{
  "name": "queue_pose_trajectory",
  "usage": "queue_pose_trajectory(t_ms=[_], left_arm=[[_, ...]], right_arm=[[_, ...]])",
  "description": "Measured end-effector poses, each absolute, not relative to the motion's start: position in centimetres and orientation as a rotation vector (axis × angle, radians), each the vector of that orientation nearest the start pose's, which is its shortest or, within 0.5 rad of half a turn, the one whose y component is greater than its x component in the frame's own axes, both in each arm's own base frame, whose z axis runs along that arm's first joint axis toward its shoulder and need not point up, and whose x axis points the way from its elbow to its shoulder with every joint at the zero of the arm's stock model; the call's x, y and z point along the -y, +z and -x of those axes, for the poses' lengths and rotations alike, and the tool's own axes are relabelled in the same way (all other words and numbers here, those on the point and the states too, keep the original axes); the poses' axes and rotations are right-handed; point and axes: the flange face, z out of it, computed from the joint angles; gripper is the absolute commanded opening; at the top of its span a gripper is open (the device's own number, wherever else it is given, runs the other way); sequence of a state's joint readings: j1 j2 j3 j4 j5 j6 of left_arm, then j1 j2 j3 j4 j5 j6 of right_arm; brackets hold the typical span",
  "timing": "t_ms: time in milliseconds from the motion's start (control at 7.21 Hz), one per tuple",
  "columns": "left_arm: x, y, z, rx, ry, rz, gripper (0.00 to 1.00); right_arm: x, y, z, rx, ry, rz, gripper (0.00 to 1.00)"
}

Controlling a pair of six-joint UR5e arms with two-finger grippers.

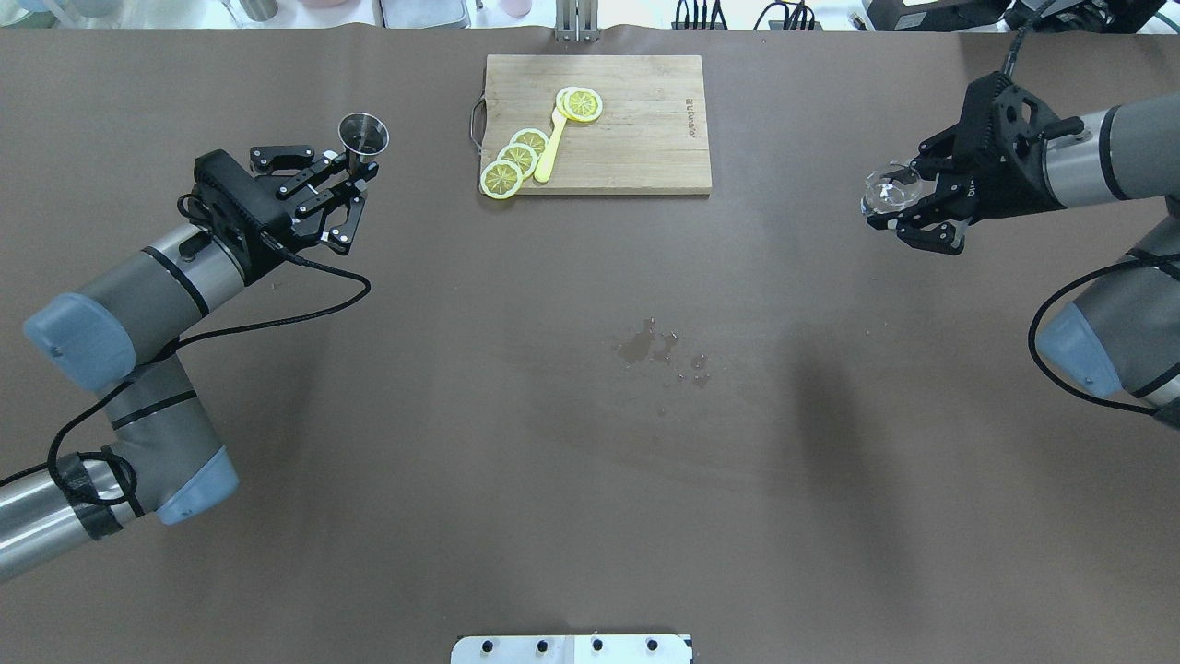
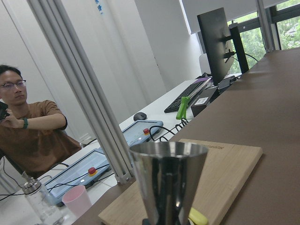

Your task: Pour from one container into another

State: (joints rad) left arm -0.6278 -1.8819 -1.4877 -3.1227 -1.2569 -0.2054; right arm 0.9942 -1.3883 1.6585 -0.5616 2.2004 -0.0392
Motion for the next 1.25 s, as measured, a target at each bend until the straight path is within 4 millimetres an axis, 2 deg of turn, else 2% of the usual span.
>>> queue_pose_trajectory(t_ms=[416,693,971,1248], left_arm=[[47.4,35.8,-37.0,-0.737,0.215,-1.602,0.00],[47.6,35.6,-36.5,-0.738,0.168,-1.592,0.00],[46.6,34.7,-35.6,-0.698,0.049,-1.587,0.00],[45.0,34.5,-36.0,-0.633,-0.081,-1.544,0.00]], right_arm=[[50.1,47.6,23.7,0.960,-0.822,-1.108,0.00],[50.3,51.6,23.9,0.973,-0.812,-1.118,0.00],[51.2,53.7,24.8,0.981,-0.837,-1.131,0.00],[52.0,54.0,26.1,1.005,-0.924,-1.139,0.00]])
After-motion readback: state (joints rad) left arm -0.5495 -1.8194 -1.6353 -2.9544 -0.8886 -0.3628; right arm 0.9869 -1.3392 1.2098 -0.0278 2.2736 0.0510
